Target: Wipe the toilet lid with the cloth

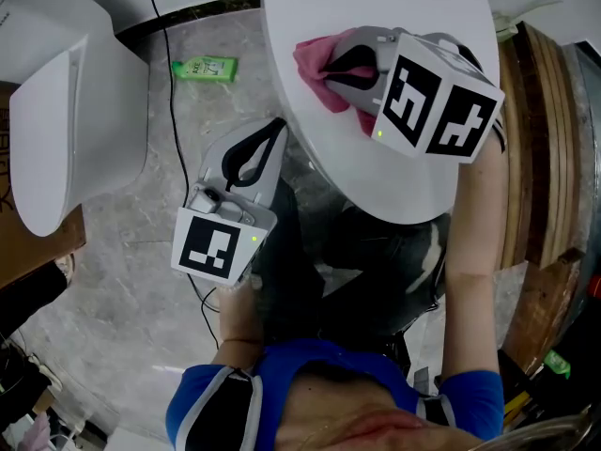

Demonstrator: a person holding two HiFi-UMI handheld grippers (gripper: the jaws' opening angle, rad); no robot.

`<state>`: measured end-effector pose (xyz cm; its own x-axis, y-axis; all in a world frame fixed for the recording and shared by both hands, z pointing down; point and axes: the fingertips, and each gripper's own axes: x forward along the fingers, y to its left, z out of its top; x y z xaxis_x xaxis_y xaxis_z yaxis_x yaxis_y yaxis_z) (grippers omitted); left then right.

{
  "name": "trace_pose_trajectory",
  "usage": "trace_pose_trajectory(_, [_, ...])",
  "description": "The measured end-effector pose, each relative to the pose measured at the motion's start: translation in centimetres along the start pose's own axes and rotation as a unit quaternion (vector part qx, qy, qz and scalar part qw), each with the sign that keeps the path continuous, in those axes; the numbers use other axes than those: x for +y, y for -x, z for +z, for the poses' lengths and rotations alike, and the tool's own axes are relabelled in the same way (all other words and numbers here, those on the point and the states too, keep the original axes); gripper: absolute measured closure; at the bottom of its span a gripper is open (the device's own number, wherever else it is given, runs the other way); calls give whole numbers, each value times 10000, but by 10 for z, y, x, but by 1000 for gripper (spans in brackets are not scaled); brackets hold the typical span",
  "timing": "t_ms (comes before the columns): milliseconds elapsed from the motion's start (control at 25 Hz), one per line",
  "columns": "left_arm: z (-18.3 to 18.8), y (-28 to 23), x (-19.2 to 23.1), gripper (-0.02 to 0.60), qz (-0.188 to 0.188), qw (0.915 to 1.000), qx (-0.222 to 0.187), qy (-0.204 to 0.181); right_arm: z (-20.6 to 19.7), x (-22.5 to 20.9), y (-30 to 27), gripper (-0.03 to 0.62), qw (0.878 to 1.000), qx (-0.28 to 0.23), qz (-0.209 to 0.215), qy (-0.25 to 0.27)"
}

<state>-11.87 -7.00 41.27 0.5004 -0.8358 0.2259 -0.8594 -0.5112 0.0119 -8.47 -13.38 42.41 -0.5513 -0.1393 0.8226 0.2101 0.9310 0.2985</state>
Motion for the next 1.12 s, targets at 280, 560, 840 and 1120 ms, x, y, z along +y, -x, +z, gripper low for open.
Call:
trace_pose_trajectory(280, [-3, 6, 1, 578, 86, 9999, 24, 54, 16, 6, -8, 583, 9994, -80, 36, 325])
trace_pose_trajectory(560, [-5, 10, 0, 578, 134, 9999, 18, 75, 27, 14, -14, 583, 9984, -120, 111, 532])
trace_pose_trajectory(840, [-5, 14, -2, 578, 158, 9998, -12, 86, 32, 26, -15, 583, 9974, -270, 238, 631])
trace_pose_trajectory(1120, [-5, 9, -7, 578, 106, 9999, -21, 55, 35, 38, -14, 583, 9962, -454, 292, 689])
